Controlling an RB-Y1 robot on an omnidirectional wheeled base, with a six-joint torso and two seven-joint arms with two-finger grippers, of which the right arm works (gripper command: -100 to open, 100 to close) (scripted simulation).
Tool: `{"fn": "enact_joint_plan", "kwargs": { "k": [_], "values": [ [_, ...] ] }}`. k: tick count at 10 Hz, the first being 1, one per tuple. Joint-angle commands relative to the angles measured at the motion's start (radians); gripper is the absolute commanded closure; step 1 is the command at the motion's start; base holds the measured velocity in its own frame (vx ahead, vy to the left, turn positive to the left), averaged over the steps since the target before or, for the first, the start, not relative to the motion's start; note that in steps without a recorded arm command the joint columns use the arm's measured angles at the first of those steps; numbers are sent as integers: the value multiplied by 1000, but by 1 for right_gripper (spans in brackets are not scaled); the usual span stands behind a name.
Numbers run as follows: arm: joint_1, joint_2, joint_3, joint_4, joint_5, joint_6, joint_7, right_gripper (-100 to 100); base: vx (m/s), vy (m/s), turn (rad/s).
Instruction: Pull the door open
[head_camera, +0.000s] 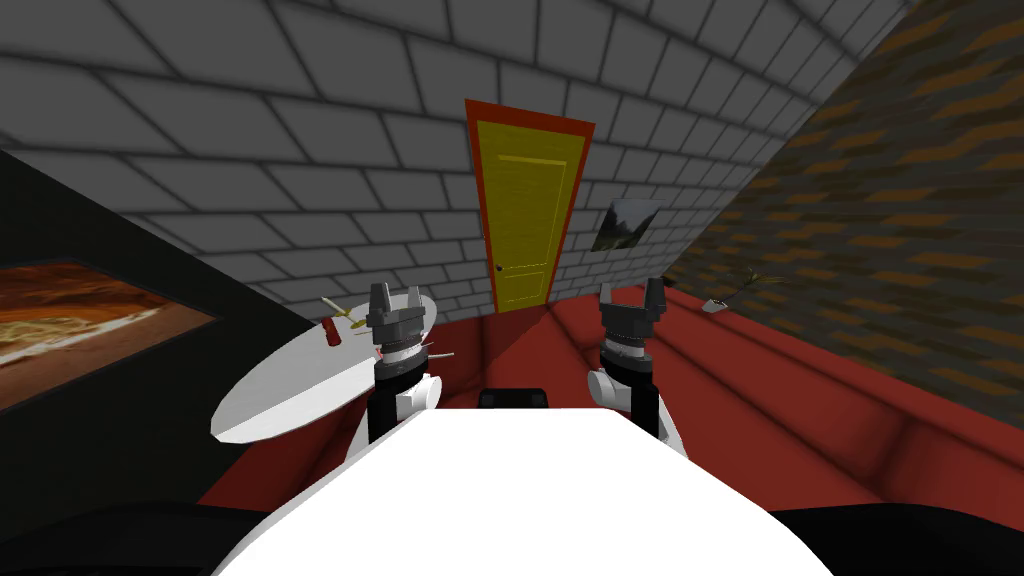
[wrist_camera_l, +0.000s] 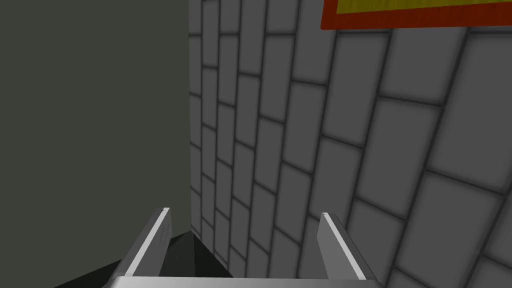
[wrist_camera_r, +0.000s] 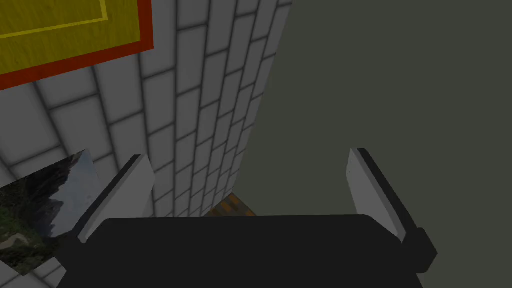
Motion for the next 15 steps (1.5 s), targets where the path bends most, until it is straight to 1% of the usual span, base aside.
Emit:
{"fn": "enact_joint_plan", "kwargs": {
  "k": [1,2,4,6,7,11,15],
  "values": [
    [-9,-9,1,35,-19,-5,-28,-100,82,20,152],
    [-11,-12,1,45,-25,-7,-36,-100,118,15,127],
    [-22,-21,2,90,-49,-14,-71,-100,116,13,110],
    [-29,-27,3,118,-64,-18,-93,-100,108,13,98],
    [-37,-32,3,147,-80,-23,-116,-100,112,18,154],
    [-54,-43,5,218,-119,-33,-172,-100,98,9,111],
    [-74,-53,7,298,-163,-46,-236,-100,92,8,116]
  ]
}}
